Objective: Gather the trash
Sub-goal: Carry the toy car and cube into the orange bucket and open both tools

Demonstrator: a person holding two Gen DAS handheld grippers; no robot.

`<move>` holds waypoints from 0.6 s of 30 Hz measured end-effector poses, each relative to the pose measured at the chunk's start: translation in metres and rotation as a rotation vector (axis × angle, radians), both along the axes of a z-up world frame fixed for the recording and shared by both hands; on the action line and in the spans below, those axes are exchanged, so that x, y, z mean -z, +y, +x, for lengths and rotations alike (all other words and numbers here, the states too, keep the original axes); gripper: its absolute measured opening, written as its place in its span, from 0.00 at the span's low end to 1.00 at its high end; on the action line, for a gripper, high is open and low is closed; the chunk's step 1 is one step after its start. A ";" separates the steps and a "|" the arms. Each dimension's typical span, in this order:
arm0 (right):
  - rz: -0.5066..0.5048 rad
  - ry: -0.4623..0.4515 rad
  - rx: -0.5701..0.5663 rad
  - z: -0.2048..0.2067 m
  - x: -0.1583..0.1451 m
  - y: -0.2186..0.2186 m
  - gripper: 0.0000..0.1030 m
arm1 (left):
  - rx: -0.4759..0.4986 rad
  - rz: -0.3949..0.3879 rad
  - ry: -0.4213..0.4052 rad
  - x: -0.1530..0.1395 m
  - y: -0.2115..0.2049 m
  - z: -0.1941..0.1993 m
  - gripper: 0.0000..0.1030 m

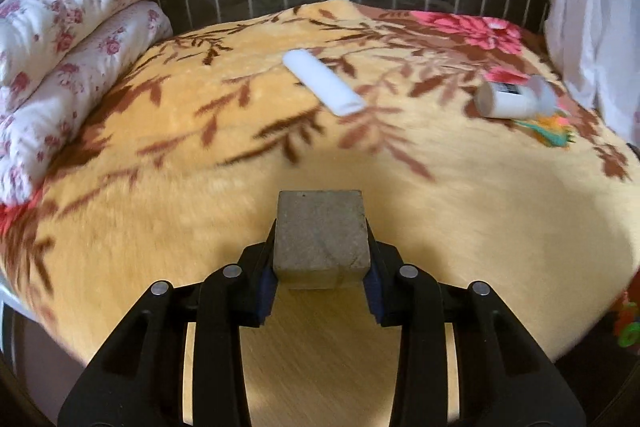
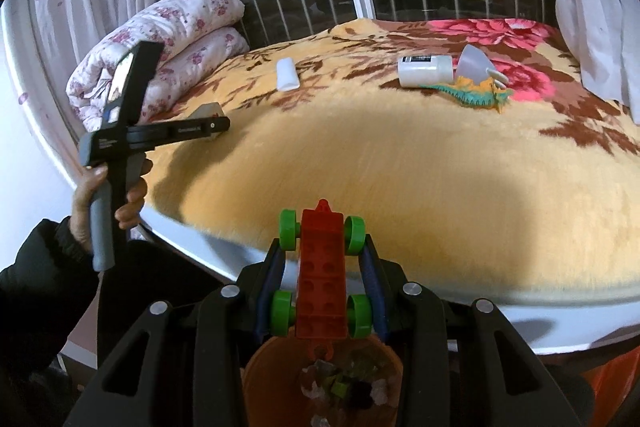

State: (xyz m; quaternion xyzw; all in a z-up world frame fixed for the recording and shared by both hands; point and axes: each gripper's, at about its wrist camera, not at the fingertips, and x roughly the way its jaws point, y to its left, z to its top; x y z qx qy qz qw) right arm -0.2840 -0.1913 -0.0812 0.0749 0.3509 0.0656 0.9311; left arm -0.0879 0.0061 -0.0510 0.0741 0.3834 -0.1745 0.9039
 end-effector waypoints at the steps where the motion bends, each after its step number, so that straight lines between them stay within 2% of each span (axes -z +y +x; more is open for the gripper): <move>1: 0.000 0.000 -0.002 -0.005 0.001 0.002 0.37 | 0.009 -0.002 -0.002 -0.002 -0.002 -0.011 0.34; 6: -0.001 0.003 -0.012 -0.028 0.007 0.005 0.37 | 0.080 -0.026 0.018 -0.005 -0.014 -0.064 0.34; 11: -0.045 0.037 -0.032 -0.051 0.023 0.012 0.37 | 0.154 -0.011 0.057 0.006 -0.026 -0.110 0.34; 18: -0.050 0.118 -0.029 -0.065 0.051 0.012 0.37 | 0.223 0.054 0.175 0.046 -0.043 -0.151 0.34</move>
